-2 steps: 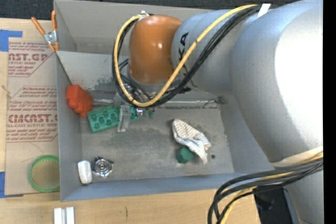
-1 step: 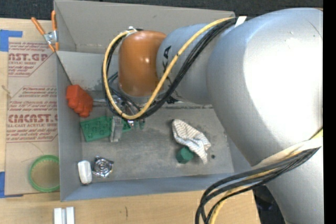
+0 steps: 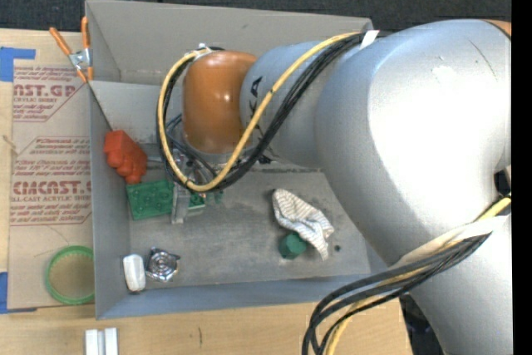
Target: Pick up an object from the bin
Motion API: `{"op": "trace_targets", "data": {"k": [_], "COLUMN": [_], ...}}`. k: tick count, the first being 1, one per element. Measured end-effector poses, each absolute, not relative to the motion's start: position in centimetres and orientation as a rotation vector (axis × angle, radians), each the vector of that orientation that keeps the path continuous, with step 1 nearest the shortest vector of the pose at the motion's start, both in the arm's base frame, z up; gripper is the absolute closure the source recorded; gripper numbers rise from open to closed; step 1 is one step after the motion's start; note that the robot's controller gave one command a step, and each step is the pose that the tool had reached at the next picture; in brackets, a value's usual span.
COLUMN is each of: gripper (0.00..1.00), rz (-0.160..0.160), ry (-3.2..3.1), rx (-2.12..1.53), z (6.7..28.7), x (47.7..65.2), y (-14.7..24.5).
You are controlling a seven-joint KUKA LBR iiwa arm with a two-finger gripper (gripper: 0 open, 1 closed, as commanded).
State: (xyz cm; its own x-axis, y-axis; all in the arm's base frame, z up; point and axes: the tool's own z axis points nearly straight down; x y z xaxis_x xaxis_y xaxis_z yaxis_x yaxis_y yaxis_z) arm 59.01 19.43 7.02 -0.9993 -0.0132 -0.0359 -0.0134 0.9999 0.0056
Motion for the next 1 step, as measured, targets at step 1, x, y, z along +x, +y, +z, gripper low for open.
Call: {"op": "trace_targets", "data": {"k": [1], "gripper": [1.00], "rz": [0.012], "ry": [3.104], "rx": [-0.048], "z": [7.34], "x": [59.19], "y": [19.22]}}
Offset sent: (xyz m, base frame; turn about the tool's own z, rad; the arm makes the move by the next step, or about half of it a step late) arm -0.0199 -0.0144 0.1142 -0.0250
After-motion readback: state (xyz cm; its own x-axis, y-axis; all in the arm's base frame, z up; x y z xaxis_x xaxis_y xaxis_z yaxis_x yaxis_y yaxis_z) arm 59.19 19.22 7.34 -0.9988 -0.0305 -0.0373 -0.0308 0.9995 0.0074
